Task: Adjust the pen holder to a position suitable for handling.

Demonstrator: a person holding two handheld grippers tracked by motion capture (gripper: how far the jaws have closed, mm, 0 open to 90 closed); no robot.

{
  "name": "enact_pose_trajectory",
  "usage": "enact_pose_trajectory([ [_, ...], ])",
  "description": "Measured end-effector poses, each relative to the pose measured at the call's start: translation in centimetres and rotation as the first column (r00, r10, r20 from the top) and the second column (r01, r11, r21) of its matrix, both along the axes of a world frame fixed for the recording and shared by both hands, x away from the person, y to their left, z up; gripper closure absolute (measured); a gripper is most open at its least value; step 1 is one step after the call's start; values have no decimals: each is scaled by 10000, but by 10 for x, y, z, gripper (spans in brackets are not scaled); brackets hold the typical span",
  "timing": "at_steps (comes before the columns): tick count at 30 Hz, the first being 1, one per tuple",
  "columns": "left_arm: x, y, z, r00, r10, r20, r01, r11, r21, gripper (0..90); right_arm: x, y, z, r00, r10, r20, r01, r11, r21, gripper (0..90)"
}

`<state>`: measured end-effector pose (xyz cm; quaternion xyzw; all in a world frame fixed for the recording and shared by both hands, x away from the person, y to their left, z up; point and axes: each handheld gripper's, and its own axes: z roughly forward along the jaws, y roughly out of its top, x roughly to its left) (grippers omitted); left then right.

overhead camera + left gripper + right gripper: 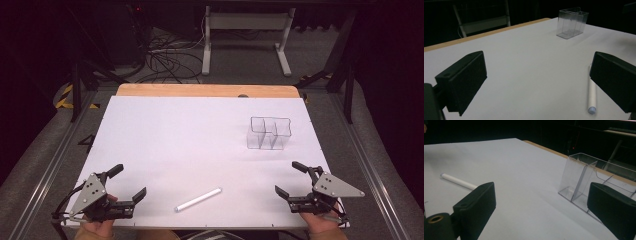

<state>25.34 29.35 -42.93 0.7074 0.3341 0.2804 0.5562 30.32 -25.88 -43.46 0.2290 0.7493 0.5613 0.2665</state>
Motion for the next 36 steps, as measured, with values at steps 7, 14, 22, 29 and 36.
enact_pose_trajectory([
  [7, -1, -2, 1, 9999, -67, 158, 63, 9997, 240, 18, 0, 0, 0, 10000, -10, 48, 10, 10000, 42, 87],
  [14, -2, -2, 0, 9998, -15, 179, 9, 9995, 321, 20, 0, 1, 2, 9999, 25, 97, -23, 9998, -209, 89],
  [22, -2, -1, 1, 9999, -25, 149, 22, 9997, 225, 20, 1, -1, 4, 9999, -53, -134, 53, 10000, -15, 104],
  [29, -2, -2, 1, 9999, -2, 157, -2, 9996, 267, 22, 6, -1, 14, 9987, 126, -499, -117, 9998, 184, 140],
  [36, -2, -1, 1, 9999, -12, 142, 8, 9996, 294, 22, 20, 4, 22, 9972, 66, -751, -78, 9998, -165, 141],
])
